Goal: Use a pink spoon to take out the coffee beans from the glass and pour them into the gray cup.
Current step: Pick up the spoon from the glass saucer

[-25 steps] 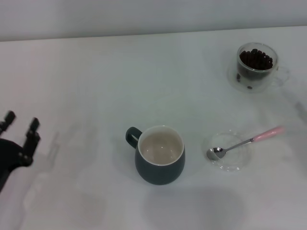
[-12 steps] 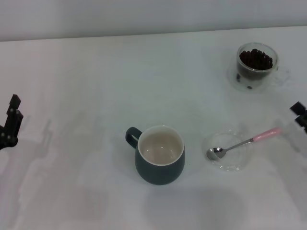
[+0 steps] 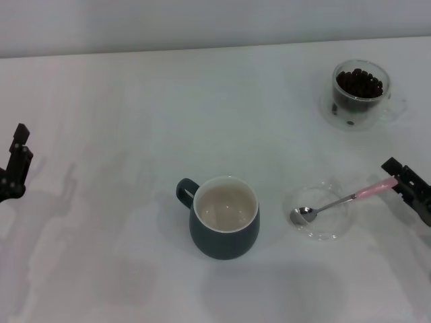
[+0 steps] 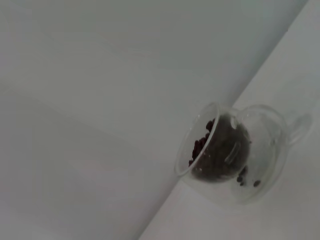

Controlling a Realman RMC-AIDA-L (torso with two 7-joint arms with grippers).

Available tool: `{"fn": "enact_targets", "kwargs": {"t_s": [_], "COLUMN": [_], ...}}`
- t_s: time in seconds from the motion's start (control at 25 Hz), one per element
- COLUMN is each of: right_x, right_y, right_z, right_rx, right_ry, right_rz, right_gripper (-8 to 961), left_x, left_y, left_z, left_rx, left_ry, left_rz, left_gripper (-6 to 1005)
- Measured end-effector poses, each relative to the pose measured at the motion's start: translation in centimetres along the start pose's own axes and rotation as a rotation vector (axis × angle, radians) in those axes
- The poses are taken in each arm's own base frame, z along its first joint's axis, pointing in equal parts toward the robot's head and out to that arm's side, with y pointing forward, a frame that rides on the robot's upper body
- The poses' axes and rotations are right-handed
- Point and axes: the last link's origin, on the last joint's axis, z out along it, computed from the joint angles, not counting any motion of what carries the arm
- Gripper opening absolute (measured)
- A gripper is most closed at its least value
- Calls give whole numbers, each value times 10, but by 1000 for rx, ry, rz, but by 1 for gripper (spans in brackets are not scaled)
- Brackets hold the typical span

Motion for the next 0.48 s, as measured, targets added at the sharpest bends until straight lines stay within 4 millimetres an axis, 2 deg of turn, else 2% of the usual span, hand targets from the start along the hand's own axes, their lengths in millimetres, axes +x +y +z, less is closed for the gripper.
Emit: {"fn": "enact_targets", "kwargs": {"t_s": [0.48], "right_x": [8], "right_y": [6], "right_z": [4], "right_rx": [-34], "right_ry": [18], "right_rz": [34], "right_gripper": [854], "left_x": [0], "left_y": [-1], "left_z": [1], "left_rx": [-2], "left_ry": [0], "left_rz": [5], "left_gripper": [516]}}
